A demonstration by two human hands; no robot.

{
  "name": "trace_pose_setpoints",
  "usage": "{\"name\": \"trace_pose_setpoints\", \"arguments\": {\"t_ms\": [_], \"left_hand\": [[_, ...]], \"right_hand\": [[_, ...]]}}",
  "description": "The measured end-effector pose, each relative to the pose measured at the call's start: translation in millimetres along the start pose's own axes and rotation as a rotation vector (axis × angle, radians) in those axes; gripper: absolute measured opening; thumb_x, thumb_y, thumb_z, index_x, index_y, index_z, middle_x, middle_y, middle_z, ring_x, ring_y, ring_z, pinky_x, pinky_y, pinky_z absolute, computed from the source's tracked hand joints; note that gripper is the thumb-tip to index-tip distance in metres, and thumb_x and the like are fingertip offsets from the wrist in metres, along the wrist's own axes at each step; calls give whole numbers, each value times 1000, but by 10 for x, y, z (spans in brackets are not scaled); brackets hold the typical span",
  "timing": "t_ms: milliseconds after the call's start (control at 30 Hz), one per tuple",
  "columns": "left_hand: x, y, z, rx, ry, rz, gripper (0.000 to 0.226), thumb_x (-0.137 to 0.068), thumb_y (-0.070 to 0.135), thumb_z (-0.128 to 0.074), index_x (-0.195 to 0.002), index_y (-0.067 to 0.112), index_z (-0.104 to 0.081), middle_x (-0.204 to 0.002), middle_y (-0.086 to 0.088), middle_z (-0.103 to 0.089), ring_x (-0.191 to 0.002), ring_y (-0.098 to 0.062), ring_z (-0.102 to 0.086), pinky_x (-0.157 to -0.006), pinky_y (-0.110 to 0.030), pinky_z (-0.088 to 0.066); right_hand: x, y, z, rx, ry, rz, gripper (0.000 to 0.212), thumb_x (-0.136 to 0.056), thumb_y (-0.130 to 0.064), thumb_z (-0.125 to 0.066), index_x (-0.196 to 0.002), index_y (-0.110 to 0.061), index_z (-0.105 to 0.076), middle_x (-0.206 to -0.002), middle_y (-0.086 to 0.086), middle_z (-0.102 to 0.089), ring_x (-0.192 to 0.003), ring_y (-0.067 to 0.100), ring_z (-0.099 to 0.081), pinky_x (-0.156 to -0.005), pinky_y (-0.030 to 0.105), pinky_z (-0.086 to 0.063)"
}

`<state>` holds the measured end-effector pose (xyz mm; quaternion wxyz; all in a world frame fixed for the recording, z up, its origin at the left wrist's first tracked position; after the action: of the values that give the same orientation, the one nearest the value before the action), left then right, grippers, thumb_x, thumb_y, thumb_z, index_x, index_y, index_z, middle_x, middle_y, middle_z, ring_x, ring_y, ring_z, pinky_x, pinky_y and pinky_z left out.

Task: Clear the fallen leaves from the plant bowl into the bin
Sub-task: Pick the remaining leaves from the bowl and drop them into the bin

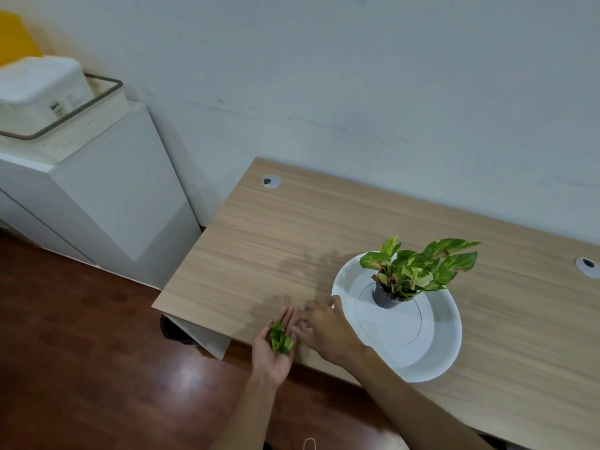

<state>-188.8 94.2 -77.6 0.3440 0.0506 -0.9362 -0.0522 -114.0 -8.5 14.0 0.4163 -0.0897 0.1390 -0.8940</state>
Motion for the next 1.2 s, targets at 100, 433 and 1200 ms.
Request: {"name": "trace_pose_setpoints", "arguments": {"t_ms": [100,433,1200], "left_hand": [[-16,-46,-91,24,-43,47,47,-103,24,-31,-120,-2,-67,-120,-22,-69,-96,-29,-74,-64,-31,-63],[-76,-243,-232,7,-121,123,50,-101,21,-31,-108,-6,-72,-124,-22,-67,-108,-29,-70,-91,-39,-59],[-25,-581,-142,-93,-102,198,47,-103,20,-32,-118,-10,-65,-132,-27,-60,-119,-35,-64,-101,-44,-46]], "right_hand": [[-48,-99,19,-39,-35,15,22,-90,-40,-52,-88,-28,-71,-94,-10,-65,-97,14,-52,-91,38,-28],[381,322,242,-191,164,-50,22,-91,-45,-56,-105,-39,-71,-81,-16,-59,-80,4,-48,-80,27,-32],[839,1072,-56,305,-147,-188,34,-97,-26,-42,-106,-29,-74,-96,1,-71,-91,25,-60,-73,32,-40]]}}
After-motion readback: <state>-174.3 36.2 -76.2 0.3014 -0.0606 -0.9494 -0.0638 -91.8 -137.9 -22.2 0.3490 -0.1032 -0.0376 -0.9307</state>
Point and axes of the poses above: each hand's wrist, its own x-axis away from the middle knuckle, its own z-axis out of the back of the hand, y = z × x, the point moved 2 cm from there along -x, towards the middle knuckle
